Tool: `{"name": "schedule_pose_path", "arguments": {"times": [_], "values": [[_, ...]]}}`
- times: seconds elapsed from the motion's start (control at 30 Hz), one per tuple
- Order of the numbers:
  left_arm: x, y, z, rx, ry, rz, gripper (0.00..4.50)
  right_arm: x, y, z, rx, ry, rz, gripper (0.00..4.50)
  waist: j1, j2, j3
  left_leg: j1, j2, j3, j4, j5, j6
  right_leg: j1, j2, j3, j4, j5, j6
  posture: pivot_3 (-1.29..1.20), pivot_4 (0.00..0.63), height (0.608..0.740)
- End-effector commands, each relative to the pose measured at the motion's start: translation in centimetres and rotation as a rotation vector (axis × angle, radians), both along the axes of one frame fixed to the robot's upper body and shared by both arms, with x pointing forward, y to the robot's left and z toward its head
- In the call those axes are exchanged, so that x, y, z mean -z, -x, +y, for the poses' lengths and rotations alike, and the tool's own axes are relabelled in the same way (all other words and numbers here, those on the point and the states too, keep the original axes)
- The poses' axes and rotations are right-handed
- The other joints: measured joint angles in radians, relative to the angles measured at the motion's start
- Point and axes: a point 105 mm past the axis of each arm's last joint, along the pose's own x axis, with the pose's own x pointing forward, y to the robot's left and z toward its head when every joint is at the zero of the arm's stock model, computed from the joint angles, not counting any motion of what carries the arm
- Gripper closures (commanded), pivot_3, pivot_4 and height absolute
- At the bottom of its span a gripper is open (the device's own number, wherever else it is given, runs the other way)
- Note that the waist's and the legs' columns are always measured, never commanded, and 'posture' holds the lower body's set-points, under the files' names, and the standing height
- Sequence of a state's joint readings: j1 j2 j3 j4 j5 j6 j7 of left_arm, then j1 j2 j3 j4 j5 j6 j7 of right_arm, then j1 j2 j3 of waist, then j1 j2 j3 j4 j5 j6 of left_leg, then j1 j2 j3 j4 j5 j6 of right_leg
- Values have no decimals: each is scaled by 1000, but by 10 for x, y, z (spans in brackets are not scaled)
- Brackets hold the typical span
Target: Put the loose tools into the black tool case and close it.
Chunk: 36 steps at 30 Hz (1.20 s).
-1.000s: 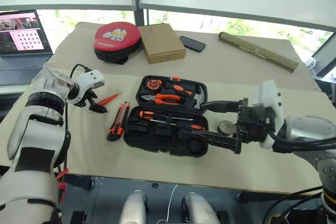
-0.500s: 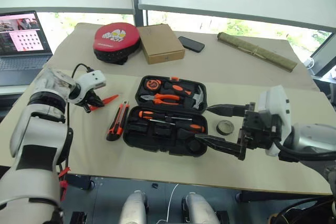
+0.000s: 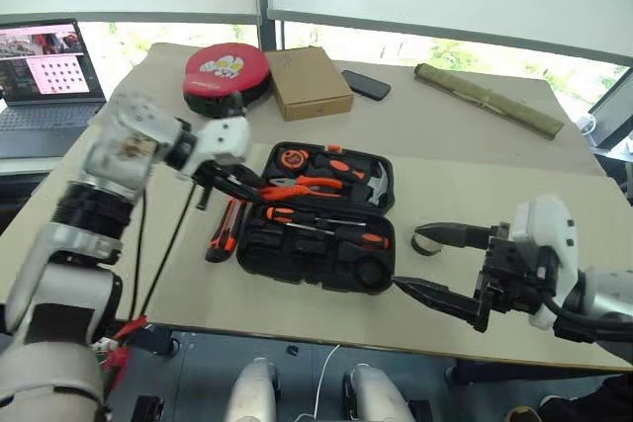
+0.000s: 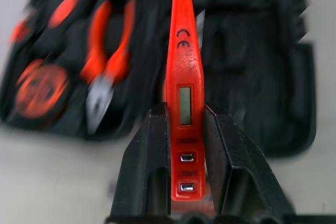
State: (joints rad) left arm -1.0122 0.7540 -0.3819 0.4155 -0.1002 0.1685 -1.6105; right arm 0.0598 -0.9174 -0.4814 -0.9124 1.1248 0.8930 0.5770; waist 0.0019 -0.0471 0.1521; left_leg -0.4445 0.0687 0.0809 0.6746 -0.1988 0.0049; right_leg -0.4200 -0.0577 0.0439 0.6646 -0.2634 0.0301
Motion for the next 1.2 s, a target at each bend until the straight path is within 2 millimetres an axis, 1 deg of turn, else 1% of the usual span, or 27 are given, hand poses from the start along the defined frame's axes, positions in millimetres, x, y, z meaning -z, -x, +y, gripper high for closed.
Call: {"name": "schedule_pose_path", "arguments": {"times": [0.03,0.13,0.23,0.37,0.6,0.8,0.9,1.0,1.07,1.1,1.17,1.2], "values": [[11,0,-6,11,-100,7,4077,-6,3,6,-19,-18,-36,0,-5,0,0,0,0,0,0,0,0,0,0,0,0,0,0,0,150,740],[23,-1,-12,7,-145,47,4077,-4,3,7,-10,-27,-36,0,-5,0,0,0,0,-1,0,0,0,0,0,0,0,0,0,0,150,740],[28,1,-19,15,-157,70,4077,-4,3,7,4,-42,-36,0,-3,0,0,-1,0,-1,1,0,0,0,0,0,0,0,1,0,150,740],[32,6,-22,33,-181,89,4077,-2,5,7,14,-45,-33,0,-2,0,0,-1,0,-1,1,0,0,0,0,0,0,0,1,0,150,740],[51,-1,-13,6,-289,103,4077,-3,3,7,36,-59,-45,0,-2,0,0,-1,-1,-2,2,0,0,0,0,0,0,0,1,0,150,740],[61,-8,-14,-12,-337,107,4077,-4,0,9,45,-77,-52,0,-1,1,-1,-1,-1,-2,2,0,0,1,0,0,-1,0,1,0,150,740],[63,-4,-14,-10,-331,142,4077,-4,0,9,47,-81,-52,0,0,2,-1,0,-1,-2,2,0,0,2,0,0,0,0,1,0,150,740],[63,-1,-15,12,-320,138,4077,-4,0,10,51,-86,-51,0,0,3,-2,0,-1,-2,2,0,0,2,0,0,0,0,1,0,150,740],[59,1,-17,14,-283,151,3058,-3,0,10,53,-88,-48,0,0,3,-2,0,-1,-2,2,0,0,2,0,0,0,0,1,0,150,740],[54,1,-18,4,-262,157,2785,-3,-1,10,53,-89,-48,0,-1,3,-2,0,-1,-2,2,0,0,2,0,0,0,0,1,0,150,740],[43,1,-18,-12,-219,154,2027,-4,0,11,51,-89,-47,0,-2,3,-2,-1,-1,-2,2,0,0,1,0,0,0,0,1,0,150,740],[37,1,-18,-23,-199,152,1754,-4,0,11,49,-89,-47,0,-2,3,-2,-1,-1,-2,2,0,0,1,0,0,0,0,1,0,150,740]]}}
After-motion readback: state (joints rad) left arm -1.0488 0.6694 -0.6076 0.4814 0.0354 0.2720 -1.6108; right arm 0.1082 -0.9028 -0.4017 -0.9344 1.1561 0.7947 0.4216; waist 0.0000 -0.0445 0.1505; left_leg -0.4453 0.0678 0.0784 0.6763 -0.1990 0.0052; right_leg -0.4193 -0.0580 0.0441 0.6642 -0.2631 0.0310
